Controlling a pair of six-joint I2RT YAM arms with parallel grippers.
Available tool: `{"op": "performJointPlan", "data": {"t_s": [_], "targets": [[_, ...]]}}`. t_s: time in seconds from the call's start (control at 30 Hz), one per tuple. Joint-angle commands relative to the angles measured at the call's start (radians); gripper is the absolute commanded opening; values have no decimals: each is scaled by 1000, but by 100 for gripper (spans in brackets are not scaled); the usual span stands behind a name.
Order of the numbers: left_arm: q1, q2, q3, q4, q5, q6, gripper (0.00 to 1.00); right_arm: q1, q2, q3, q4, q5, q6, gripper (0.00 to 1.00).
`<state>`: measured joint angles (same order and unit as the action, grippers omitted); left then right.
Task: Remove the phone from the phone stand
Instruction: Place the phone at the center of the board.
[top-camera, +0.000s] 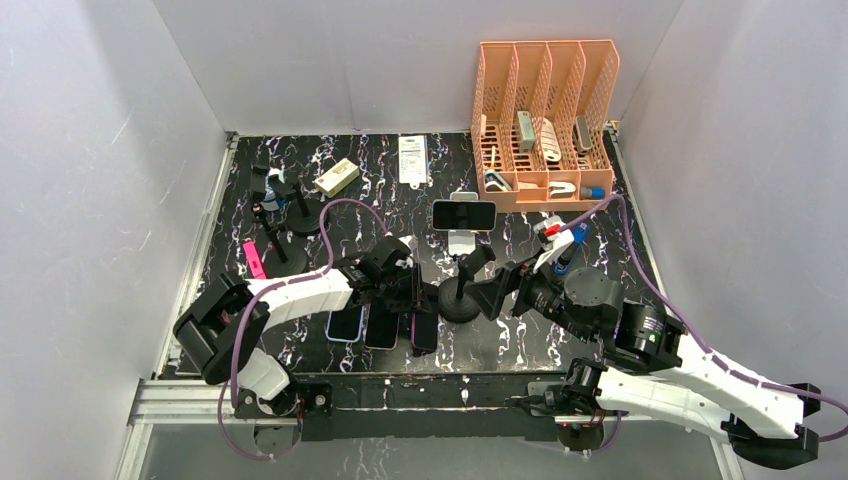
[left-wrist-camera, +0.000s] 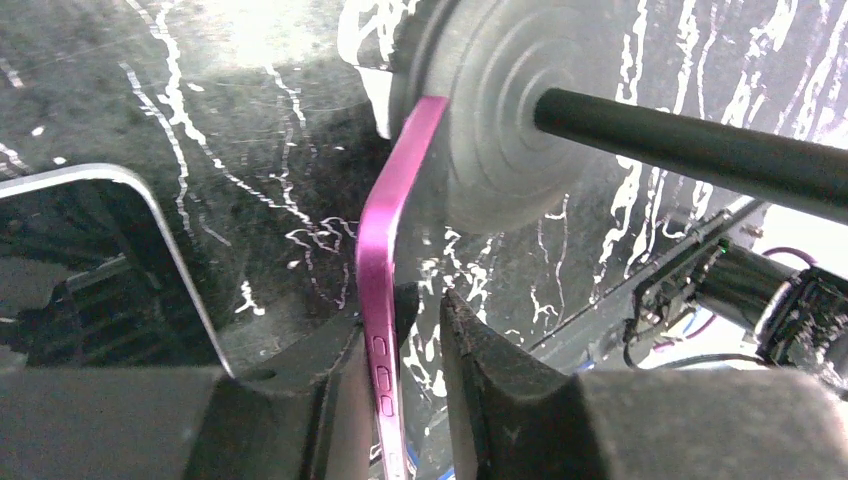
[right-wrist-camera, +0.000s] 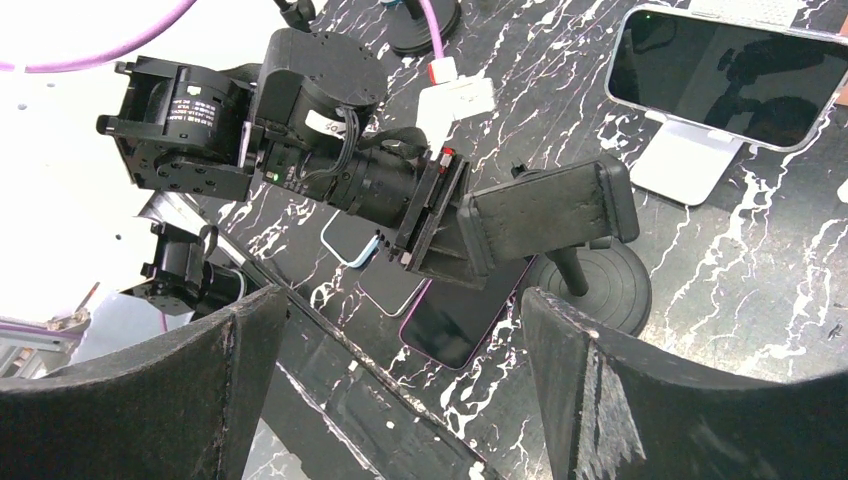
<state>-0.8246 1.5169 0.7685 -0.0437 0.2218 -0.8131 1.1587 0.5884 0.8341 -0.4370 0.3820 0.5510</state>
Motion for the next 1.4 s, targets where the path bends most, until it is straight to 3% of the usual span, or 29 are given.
{"op": "performJointPlan", "data": {"t_s": [0.0,0.37,1.03,1.37], "targets": [[7,-16,-4,-49,-71,19,29,0,-21,10,20,0,10,94],[7,-47,-29,-85,-131,32,43,1,-25,6,10,5,16,94],[6,-54,-7,-107,-147,78,46,0,-9,2,14,-3,32,94],[7,-224,98,-203,-162,135,52,1,-1,35,-33,67,-9,94]]}}
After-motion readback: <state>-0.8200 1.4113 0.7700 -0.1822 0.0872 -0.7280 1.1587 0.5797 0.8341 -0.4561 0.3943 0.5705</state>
